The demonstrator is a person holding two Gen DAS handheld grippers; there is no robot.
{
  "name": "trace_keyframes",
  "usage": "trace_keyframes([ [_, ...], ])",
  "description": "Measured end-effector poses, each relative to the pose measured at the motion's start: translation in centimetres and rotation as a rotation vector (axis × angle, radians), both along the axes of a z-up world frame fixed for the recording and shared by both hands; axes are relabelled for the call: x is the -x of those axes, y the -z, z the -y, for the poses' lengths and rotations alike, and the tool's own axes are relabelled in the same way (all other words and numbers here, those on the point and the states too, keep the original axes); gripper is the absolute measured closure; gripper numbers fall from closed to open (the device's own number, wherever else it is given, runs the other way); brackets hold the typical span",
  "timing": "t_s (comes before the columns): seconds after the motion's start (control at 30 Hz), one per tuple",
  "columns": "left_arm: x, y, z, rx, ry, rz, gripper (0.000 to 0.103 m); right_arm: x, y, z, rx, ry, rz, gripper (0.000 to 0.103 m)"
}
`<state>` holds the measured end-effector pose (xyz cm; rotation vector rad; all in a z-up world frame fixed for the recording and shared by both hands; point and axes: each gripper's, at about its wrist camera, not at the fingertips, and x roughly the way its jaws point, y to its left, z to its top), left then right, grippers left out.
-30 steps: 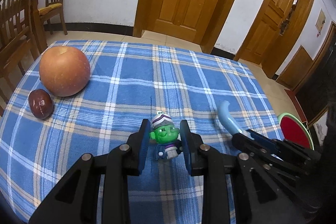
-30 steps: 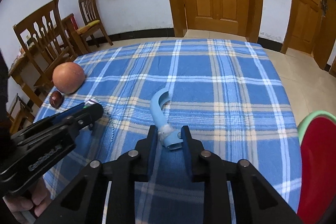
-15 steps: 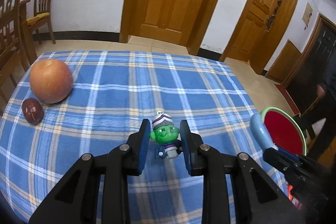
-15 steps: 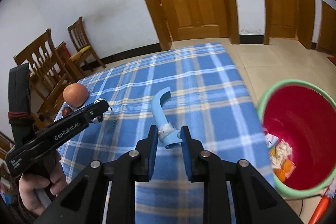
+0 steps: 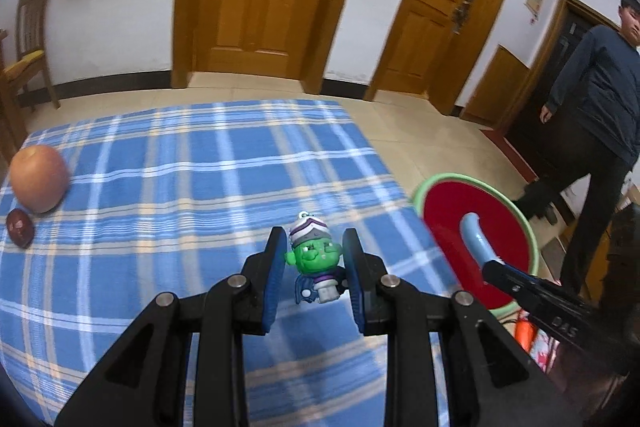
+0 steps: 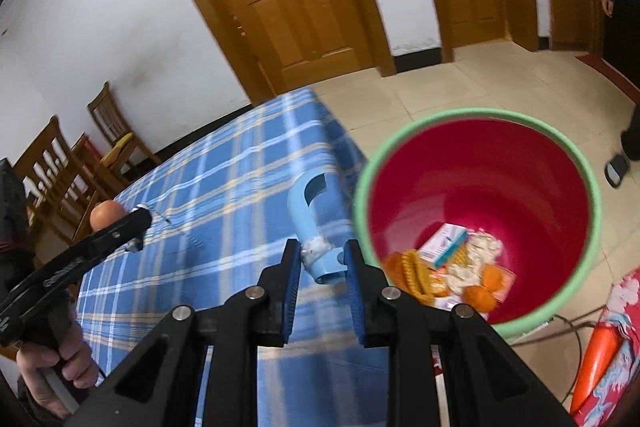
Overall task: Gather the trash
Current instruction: 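Carry both toys over the bucket and open both tools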
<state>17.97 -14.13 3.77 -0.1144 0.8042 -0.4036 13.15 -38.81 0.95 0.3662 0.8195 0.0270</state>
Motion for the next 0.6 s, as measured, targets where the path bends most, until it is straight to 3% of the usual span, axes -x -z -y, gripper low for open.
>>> trace_keyframes([
  [0.43,1.2,-0.1,7.3,-0.005,0.158,-0.005,0.074,1.8,2.2,5.8,-0.02,0.145,-0.049,0.076],
  [0.6,1.1,0.4,9.3,-0.014,0.192,-0.016,0.074,2.8,2.3,7.7,-0.048,0.191,-0.042,0.067],
])
